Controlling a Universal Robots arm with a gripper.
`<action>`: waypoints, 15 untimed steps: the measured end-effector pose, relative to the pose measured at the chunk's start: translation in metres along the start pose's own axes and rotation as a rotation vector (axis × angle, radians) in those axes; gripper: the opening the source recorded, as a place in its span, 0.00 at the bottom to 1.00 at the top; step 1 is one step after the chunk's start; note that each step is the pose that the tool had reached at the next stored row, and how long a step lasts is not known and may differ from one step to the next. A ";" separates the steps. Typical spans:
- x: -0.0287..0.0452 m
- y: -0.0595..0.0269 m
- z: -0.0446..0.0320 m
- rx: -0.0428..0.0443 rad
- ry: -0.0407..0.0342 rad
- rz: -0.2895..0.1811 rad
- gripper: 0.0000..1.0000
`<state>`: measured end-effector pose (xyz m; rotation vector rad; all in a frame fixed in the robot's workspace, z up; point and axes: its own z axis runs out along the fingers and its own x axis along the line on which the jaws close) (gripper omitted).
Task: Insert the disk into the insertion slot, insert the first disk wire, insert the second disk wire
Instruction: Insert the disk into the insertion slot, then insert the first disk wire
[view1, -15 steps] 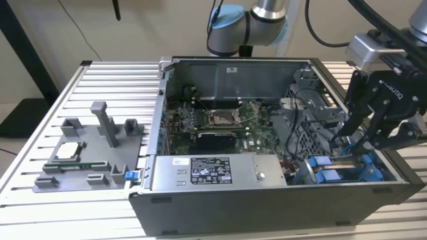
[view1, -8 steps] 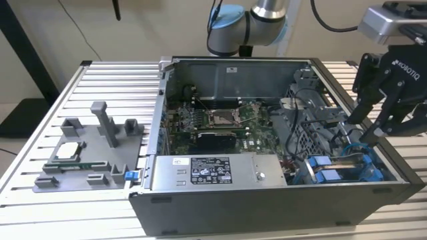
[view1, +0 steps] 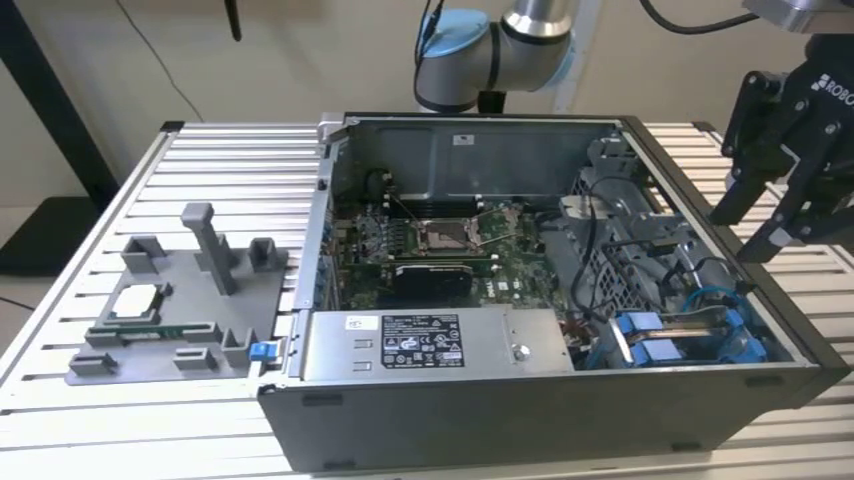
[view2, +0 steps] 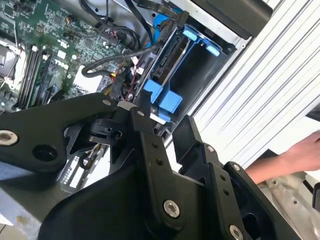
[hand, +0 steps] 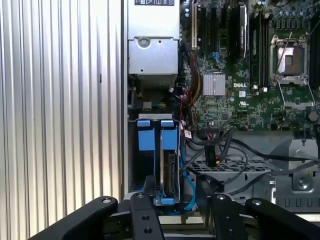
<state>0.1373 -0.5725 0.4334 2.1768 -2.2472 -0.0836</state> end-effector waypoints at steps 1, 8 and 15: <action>-0.0002 0.0000 -0.0001 0.0000 0.0001 0.000 1.00; -0.0006 0.0001 -0.0002 0.0000 0.0002 0.000 1.00; -0.0094 0.0017 0.0002 0.0000 0.0002 0.000 1.00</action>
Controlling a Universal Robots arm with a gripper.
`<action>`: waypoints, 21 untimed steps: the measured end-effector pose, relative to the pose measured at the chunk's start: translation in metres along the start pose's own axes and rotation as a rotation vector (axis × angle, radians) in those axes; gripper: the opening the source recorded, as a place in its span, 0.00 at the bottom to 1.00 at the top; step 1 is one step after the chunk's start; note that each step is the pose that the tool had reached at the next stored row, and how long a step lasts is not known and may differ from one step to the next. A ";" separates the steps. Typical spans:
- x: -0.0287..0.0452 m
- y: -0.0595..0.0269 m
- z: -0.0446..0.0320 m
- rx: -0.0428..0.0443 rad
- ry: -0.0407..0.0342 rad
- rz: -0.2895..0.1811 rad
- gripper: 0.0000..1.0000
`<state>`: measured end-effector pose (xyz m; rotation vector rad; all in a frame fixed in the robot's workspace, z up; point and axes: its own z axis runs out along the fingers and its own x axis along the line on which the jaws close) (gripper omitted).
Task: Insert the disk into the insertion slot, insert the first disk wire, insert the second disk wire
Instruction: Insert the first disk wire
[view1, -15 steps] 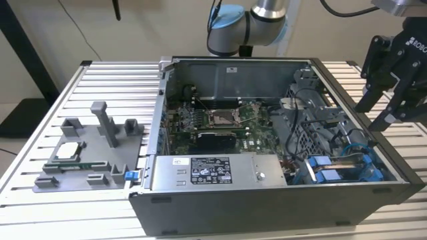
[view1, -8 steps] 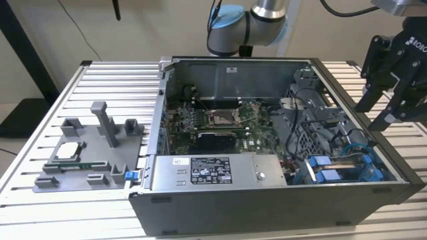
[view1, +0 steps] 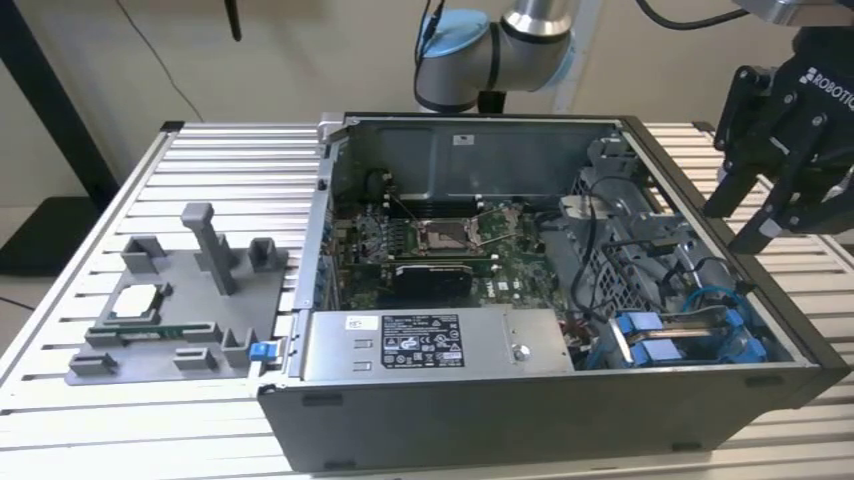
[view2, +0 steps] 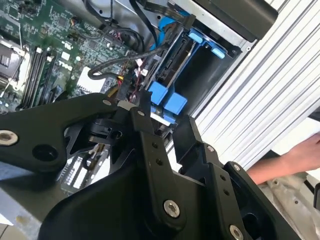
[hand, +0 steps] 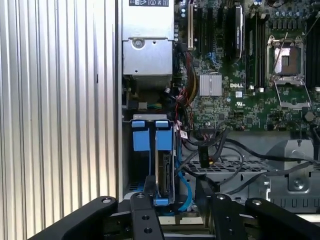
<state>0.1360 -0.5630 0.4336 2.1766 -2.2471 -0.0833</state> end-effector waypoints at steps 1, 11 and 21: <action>-0.0015 0.0005 0.0001 0.0000 -0.0001 0.000 1.00; -0.0040 0.0169 0.0124 0.0116 -0.0002 -0.011 1.00; -0.0029 0.0374 0.0262 0.0310 -0.0006 -0.015 1.00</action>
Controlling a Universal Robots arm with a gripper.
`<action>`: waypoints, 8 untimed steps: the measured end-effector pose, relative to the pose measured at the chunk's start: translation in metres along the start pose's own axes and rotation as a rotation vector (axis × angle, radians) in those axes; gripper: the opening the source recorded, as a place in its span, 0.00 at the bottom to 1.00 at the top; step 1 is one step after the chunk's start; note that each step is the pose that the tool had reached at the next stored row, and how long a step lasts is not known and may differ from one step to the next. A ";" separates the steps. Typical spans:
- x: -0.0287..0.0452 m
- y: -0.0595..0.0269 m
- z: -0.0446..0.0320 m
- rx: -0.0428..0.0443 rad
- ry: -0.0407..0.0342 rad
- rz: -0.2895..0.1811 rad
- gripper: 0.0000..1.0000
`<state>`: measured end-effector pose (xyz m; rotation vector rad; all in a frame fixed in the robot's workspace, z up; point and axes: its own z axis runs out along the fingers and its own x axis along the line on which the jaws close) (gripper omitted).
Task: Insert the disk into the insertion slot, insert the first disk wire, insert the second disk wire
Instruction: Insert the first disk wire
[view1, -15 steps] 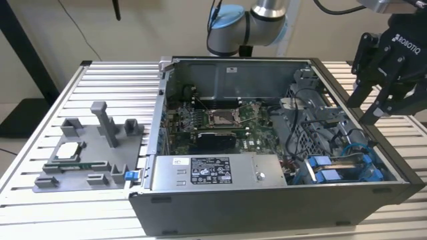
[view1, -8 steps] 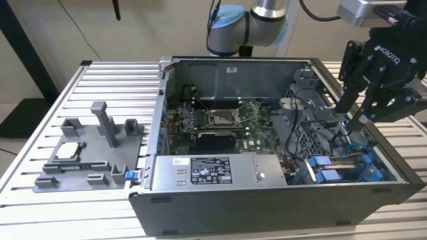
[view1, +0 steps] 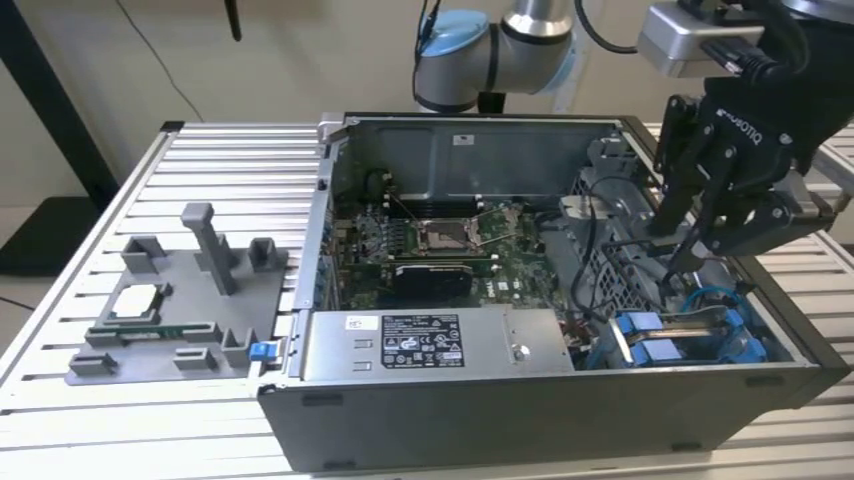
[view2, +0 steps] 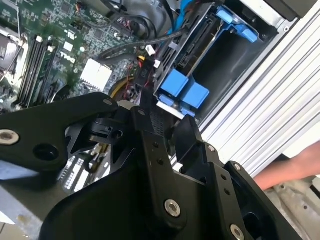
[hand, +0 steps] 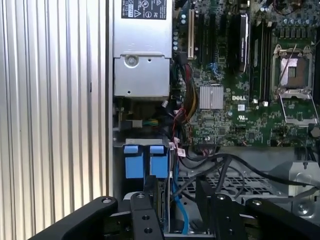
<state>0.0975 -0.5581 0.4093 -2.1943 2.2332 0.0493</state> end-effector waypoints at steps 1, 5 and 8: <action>0.0001 0.0012 0.0008 0.0016 -0.0001 0.000 1.00; 0.0002 0.0044 0.0041 0.0088 0.0000 -0.001 1.00; 0.0003 0.0067 0.0061 0.0135 -0.0002 -0.001 1.00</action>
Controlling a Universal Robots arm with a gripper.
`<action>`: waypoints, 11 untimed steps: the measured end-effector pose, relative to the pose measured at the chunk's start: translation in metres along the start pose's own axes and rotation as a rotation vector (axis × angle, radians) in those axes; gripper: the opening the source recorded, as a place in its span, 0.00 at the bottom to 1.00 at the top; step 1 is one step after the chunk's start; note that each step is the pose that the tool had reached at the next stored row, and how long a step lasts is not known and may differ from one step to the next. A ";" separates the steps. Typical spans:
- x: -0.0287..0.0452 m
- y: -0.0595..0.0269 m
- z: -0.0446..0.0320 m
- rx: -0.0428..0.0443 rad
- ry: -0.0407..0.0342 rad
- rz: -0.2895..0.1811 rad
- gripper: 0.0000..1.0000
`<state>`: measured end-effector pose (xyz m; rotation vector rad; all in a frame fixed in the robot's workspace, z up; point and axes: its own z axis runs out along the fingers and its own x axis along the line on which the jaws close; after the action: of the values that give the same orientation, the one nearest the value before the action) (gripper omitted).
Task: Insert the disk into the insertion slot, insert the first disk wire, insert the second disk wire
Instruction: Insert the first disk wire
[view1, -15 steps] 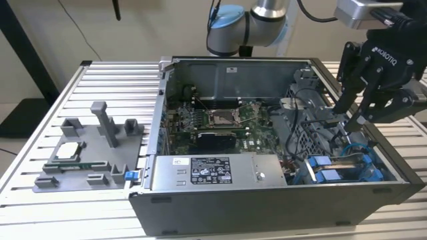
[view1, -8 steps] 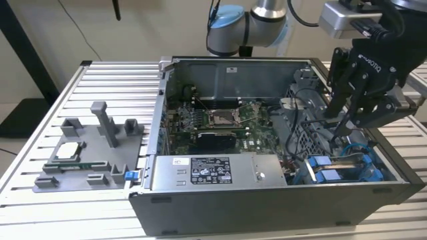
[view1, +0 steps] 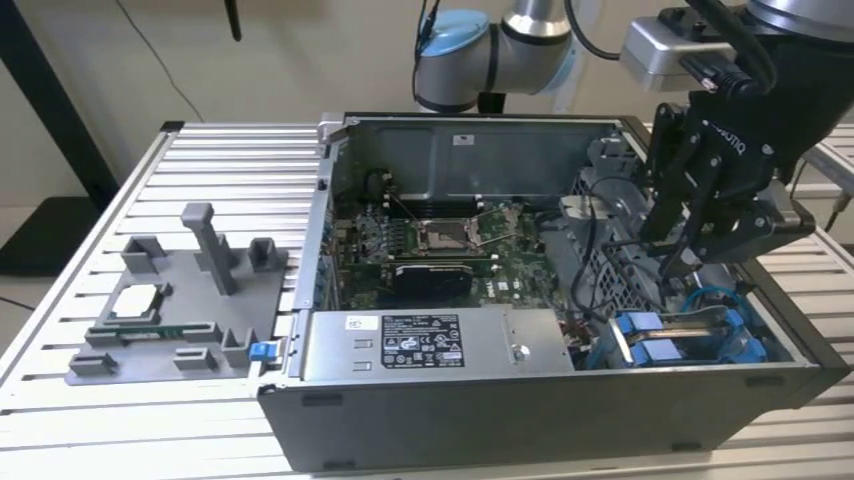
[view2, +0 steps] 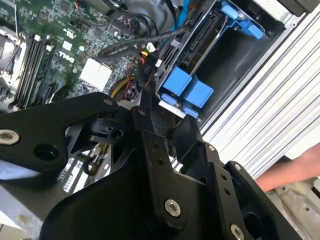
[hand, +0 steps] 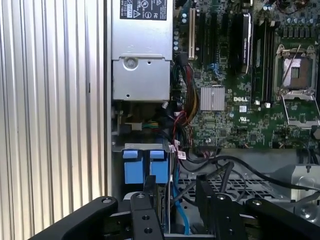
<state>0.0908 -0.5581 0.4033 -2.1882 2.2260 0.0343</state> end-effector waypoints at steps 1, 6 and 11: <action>0.0000 0.0001 0.0001 0.0002 0.0000 0.000 1.00; 0.0000 0.0001 0.0002 0.0005 -0.0001 0.000 1.00; -0.0012 0.0003 0.0016 0.0024 -0.0036 0.000 1.00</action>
<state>0.0905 -0.5568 0.4017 -2.1855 2.2227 0.0354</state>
